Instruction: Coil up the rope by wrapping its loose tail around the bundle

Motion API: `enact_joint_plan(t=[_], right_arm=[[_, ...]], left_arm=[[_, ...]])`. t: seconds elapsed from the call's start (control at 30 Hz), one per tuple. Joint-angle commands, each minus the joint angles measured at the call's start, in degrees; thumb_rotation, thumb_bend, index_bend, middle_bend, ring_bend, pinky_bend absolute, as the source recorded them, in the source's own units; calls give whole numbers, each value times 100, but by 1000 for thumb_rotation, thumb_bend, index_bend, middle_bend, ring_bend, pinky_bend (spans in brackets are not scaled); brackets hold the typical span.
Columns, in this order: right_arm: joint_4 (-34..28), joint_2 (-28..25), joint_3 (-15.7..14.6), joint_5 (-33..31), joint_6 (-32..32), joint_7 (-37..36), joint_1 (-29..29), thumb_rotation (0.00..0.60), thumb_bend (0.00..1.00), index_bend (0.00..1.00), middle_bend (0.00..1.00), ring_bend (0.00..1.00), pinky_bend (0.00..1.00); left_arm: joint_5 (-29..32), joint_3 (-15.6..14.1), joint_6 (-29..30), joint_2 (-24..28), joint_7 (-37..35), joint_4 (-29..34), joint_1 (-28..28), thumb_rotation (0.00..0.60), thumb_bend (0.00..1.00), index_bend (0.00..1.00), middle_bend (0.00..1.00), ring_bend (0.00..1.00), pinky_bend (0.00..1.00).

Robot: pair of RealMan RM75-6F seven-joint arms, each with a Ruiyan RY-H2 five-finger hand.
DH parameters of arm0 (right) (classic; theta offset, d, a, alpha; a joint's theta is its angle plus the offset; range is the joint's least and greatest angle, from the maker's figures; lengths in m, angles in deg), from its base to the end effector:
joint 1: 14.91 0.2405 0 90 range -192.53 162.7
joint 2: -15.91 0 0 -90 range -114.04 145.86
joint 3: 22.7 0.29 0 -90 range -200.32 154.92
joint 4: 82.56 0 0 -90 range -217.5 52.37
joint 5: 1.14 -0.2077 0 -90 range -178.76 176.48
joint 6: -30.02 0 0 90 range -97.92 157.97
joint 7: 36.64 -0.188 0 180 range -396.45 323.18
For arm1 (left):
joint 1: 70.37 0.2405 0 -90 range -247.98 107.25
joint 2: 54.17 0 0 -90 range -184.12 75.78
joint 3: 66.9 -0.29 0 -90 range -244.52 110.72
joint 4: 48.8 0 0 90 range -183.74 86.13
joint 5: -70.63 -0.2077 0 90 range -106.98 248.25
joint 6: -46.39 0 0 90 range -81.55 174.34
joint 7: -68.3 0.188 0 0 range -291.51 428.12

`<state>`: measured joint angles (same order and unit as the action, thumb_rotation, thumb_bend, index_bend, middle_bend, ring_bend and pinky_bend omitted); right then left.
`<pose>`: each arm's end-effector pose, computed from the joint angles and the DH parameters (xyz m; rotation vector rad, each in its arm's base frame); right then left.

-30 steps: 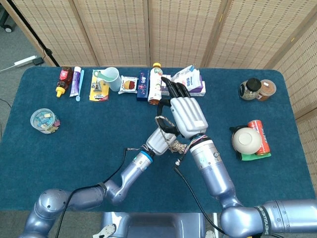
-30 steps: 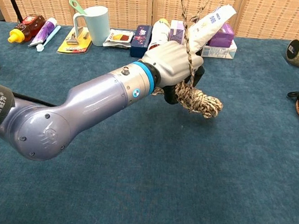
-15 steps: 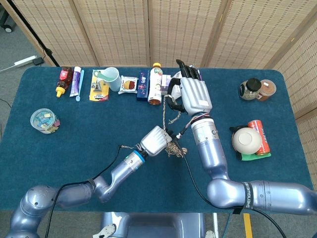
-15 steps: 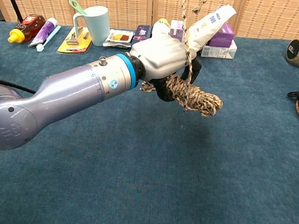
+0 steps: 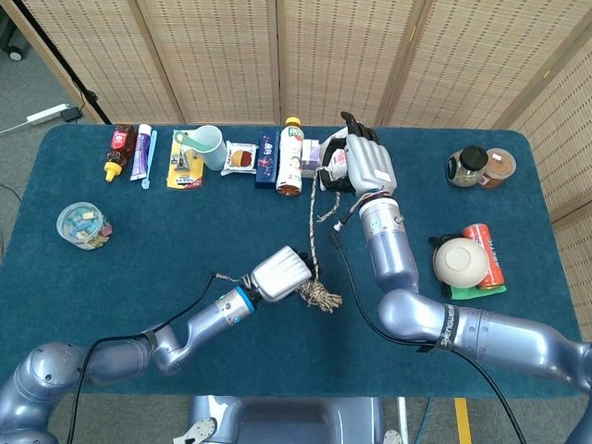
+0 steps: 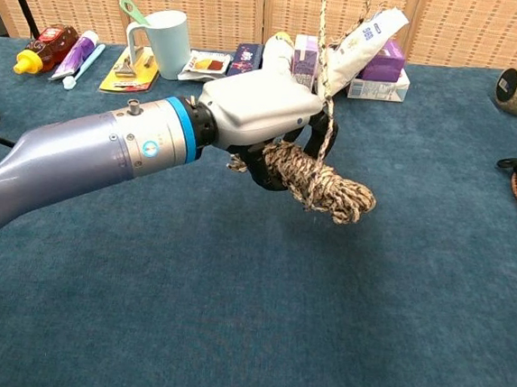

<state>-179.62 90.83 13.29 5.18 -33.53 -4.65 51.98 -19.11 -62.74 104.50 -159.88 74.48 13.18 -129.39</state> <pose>-0.0025 -0.5079 0.1183 1.3259 -1.3390 1.1603 -0.0261 0.3910 -0.1260 -2.2773 -0.3947 -1.2281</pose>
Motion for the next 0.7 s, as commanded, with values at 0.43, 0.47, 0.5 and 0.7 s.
enact_joint_plan(t=[0.43, 0.47, 0.5, 0.7], right_arm=[[1270, 316, -364, -268, 1132, -724, -313, 600, 594, 725, 0, 0, 0], [1387, 375, -439, -267, 1203, -759, -335, 600, 594, 725, 0, 0, 0], [1467, 422, -485, -262, 1251, -791, -348, 600, 594, 725, 0, 0, 0], [1640, 643, -772, -115, 1470, -971, -466, 600, 594, 725, 0, 0, 0]], left_arm=[[-238, -29, 428, 410, -723, 364, 235, 600, 611, 540, 488, 521, 699], [-187, 8, 425, 438, -809, 430, 257, 600, 611, 539, 488, 521, 699], [-145, 37, 411, 461, -869, 484, 269, 600, 611, 540, 488, 521, 699], [320, 385, 202, 467, -1100, 681, 288, 600, 612, 539, 488, 521, 699]])
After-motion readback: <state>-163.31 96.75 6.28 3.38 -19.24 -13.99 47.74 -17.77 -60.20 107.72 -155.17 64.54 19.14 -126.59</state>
